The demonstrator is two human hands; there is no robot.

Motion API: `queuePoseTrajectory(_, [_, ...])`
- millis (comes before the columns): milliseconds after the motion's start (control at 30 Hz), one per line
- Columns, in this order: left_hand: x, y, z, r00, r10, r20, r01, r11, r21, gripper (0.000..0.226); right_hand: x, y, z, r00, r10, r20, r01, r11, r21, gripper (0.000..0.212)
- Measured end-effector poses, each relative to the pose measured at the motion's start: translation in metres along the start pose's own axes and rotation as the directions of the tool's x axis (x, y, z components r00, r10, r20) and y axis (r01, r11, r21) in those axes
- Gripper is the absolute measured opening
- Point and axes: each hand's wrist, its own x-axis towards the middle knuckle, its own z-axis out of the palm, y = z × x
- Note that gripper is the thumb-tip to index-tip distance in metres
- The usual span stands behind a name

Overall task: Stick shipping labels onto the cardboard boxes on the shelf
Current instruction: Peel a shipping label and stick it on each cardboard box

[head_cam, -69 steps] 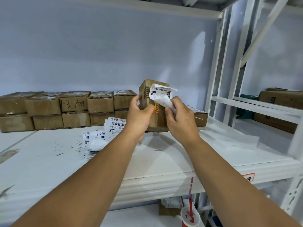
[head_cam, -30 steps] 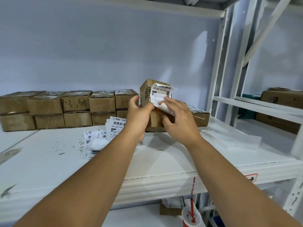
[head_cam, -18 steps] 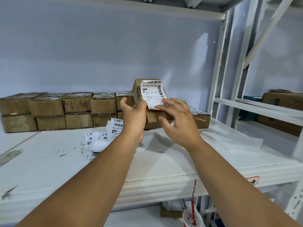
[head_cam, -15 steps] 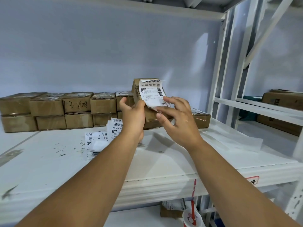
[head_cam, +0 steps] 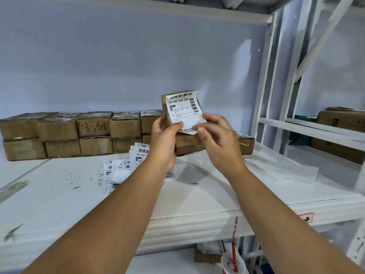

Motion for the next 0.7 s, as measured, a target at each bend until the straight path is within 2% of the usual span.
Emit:
queuePoseTrajectory(67, [0.000, 0.001, 0.001, 1.000, -0.008, 0.019, 0.008, 1.000, -0.015, 0.051, 0.003, 0.000, -0.002, 0.992, 0.082, -0.095, -0.074, 0.994, 0.086, 0.026])
queuePoseTrajectory(133, [0.000, 0.001, 0.002, 0.999, -0.018, 0.044, 0.018, 1.000, 0.006, 0.052, 0.007, 0.002, -0.003, 0.959, 0.266, -0.101, -0.237, 0.942, 0.236, 0.027])
queuePoseTrajectory(200, [-0.001, 0.001, 0.002, 0.997, -0.019, 0.072, 0.016, 0.999, 0.037, 0.053, 0.011, 0.002, -0.005, 0.863, 0.505, 0.032, -0.462, 0.761, 0.455, 0.026])
queuePoseTrajectory(267, [-0.002, 0.001, 0.003, 0.995, -0.020, 0.095, 0.014, 0.998, 0.061, 0.052, 0.014, 0.003, -0.007, 0.761, 0.607, 0.231, -0.605, 0.533, 0.592, 0.022])
queuePoseTrajectory(300, [-0.002, 0.002, 0.003, 0.994, -0.019, 0.108, 0.012, 0.997, 0.071, 0.050, 0.014, 0.003, -0.008, 0.742, 0.600, 0.297, -0.629, 0.473, 0.617, 0.022])
queuePoseTrajectory(367, [-0.004, 0.003, 0.003, 0.990, -0.012, 0.140, 0.000, 0.996, 0.088, 0.046, 0.013, 0.005, -0.009, 0.743, 0.572, 0.348, -0.630, 0.420, 0.653, 0.026])
queuePoseTrajectory(500, [-0.007, 0.004, 0.003, 0.966, -0.030, 0.258, -0.015, 0.985, 0.171, 0.049, 0.014, 0.007, -0.011, 0.740, 0.596, 0.312, -0.589, 0.352, 0.727, 0.034])
queuePoseTrajectory(600, [-0.008, 0.002, 0.003, 0.952, -0.066, 0.300, 0.011, 0.984, 0.179, 0.051, 0.014, 0.007, -0.014, 0.755, 0.591, 0.285, -0.559, 0.351, 0.752, 0.033])
queuePoseTrajectory(700, [-0.009, 0.003, 0.003, 0.953, -0.048, 0.300, 0.003, 0.989, 0.146, 0.048, 0.013, 0.004, -0.014, 0.790, 0.532, 0.305, -0.551, 0.398, 0.733, 0.032])
